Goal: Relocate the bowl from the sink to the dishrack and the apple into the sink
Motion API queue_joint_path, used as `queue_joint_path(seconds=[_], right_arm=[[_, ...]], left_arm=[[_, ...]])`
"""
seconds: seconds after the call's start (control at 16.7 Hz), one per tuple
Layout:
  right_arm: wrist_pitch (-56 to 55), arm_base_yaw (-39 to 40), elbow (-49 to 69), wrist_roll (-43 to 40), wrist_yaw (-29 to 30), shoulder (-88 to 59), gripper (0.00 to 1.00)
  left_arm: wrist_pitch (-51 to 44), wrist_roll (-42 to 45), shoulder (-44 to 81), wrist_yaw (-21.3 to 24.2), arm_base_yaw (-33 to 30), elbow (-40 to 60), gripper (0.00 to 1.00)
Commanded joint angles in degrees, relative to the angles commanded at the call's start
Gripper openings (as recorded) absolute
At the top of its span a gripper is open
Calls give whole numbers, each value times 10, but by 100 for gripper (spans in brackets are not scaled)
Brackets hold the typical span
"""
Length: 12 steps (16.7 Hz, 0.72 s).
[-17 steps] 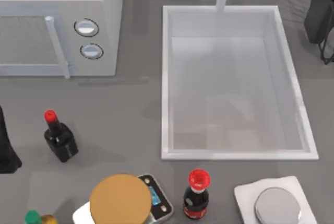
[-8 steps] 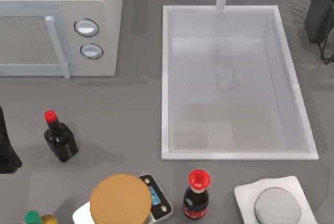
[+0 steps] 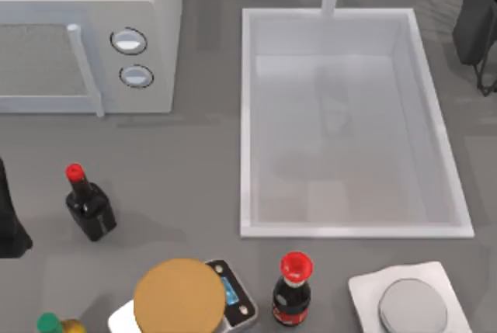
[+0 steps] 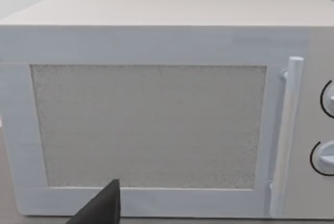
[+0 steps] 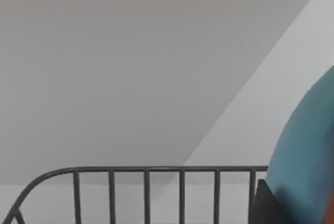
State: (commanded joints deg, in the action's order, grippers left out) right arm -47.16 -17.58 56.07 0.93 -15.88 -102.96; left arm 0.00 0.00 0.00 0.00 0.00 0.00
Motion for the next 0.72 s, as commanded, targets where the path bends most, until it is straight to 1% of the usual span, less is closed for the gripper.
queue_joint_path(seconds=[0.54, 0.6, 0.72], right_arm=[[0, 0, 0, 0, 0, 0, 98], [0, 0, 0, 0, 0, 0, 100], [0, 0, 0, 0, 0, 0, 100]], left_arm=[[0, 0, 0, 0, 0, 0, 100], [0, 0, 0, 0, 0, 0, 100], [0, 0, 0, 0, 0, 0, 100]])
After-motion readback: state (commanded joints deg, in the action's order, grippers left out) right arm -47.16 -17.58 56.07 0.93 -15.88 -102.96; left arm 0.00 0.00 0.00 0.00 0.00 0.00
